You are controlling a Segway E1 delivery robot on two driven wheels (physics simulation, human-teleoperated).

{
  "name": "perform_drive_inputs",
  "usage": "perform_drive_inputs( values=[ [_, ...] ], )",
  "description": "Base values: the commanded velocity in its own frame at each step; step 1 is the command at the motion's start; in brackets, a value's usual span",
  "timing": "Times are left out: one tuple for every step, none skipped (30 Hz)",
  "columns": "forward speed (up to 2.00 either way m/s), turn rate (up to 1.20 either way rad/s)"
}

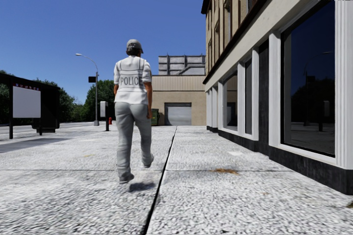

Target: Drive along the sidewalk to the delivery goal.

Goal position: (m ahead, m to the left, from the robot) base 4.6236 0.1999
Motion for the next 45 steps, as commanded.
perform_drive_inputs(
  values=[
    [0.82,0.00],
    [0.82,0.00],
    [0.82,0.00],
    [0.82,0.00],
    [0.82,0.00],
    [0.82,0.00],
    [0.82,0.00],
    [0.82,0.00],
    [0.82,0.00],
    [0.82,0.00],
    [0.82,0.00],
    [0.82,0.00],
    [0.82,0.01],
    [0.82,0.04],
    [0.82,0.06],
    [0.82,0.06],
    [0.82,0.06],
    [0.84,0.08],
    [0.89,0.10],
    [0.92,0.12],
    [0.92,0.12],
    [0.95,0.16],
    [0.99,0.24],
    [1.04,0.27],
    [1.06,0.28],
    [1.06,0.28],
    [1.08,0.28],
    [1.10,0.28],
    [1.12,0.28],
    [1.13,0.28],
    [1.13,0.28],
    [1.13,0.28],
    [1.14,0.28],
    [1.14,0.24],
    [1.14,0.24],
    [1.14,0.00],
    [1.15,0.00],
    [1.15,0.00],
    [1.15,0.00],
    [1.15,0.00],
    [1.15,0.00],
    [1.15,0.00],
    [1.15,0.00],
    [1.15,0.00],
    [1.15,0.00]
  ],
)
